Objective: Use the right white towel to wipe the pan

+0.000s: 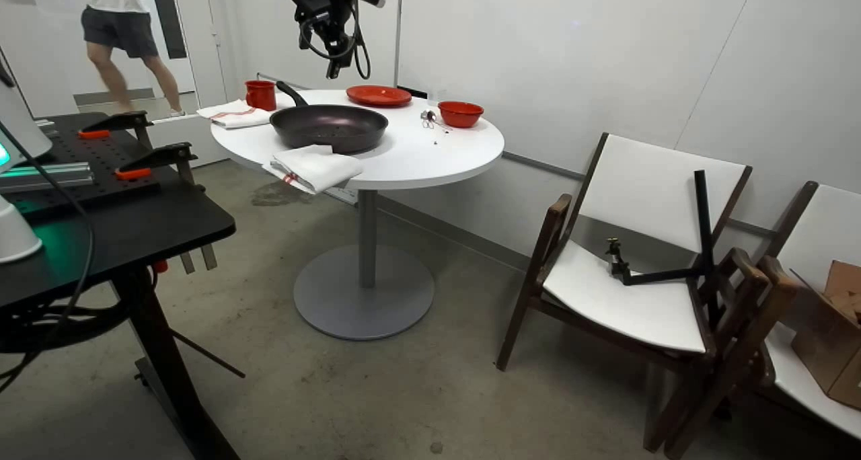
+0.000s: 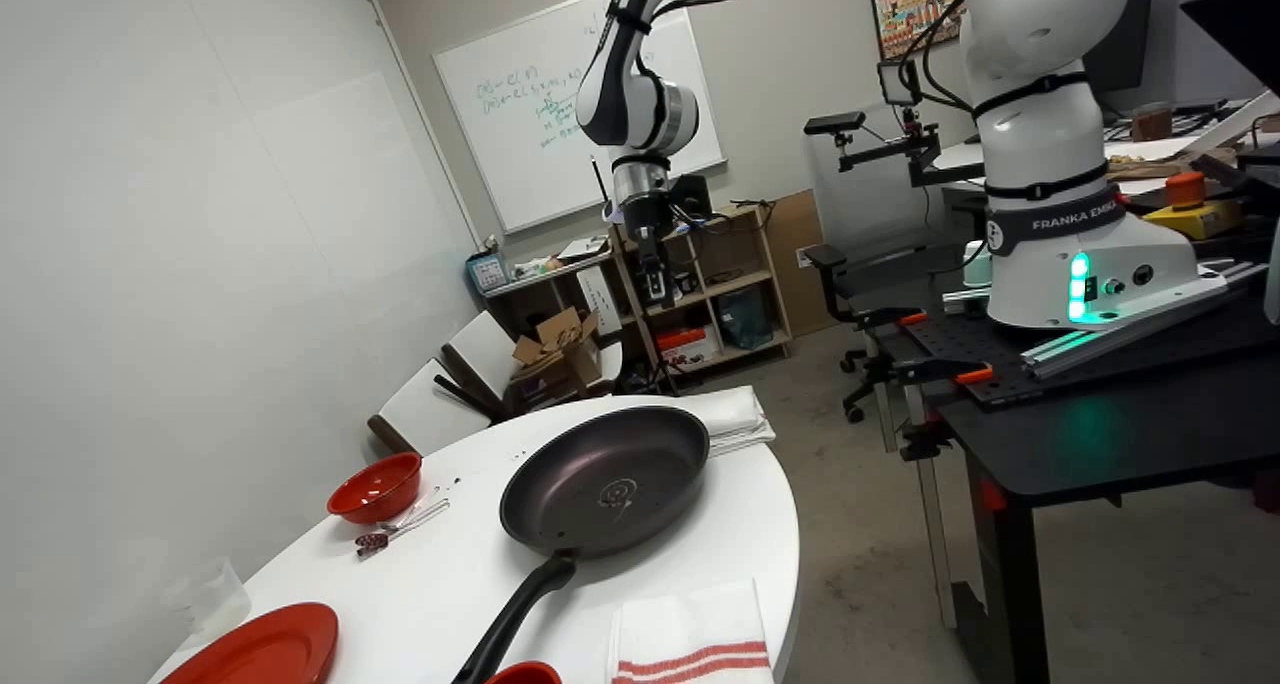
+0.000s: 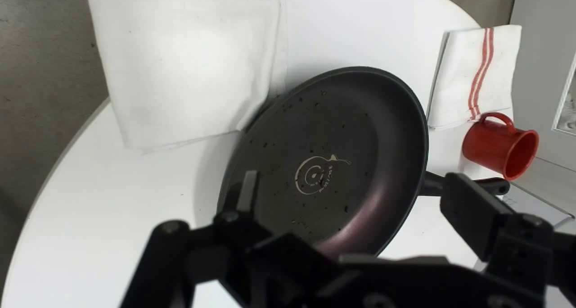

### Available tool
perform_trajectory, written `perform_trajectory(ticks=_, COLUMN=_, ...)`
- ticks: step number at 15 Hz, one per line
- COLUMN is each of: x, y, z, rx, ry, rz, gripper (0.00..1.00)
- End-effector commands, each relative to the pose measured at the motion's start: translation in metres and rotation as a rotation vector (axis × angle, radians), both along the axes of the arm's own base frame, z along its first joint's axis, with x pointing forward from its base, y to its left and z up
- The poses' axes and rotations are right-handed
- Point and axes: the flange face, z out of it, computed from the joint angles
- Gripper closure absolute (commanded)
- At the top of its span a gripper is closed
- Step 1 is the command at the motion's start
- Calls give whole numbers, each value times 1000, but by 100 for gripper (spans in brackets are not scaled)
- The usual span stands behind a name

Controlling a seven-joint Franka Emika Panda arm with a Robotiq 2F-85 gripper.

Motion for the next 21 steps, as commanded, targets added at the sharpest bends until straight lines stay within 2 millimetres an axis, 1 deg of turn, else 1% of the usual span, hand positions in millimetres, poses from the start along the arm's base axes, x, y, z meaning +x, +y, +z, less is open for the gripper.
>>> perform_trajectory(ticks=1, x=8, y=-10, z=-10, rx=31, ry=22, rz=1, gripper=0)
perform_trajectory(ticks=9, x=14, y=-43, z=-40, rx=79, ry=77, rz=-41, gripper=0)
perform_trajectory(ticks=13, x=18, y=-55, z=-59, rx=88, ry=114, rz=-55, gripper=0)
perform_trajectory(ticks=21, x=26, y=-66, z=-114, rx=88, ry=189, rz=-50, gripper=0)
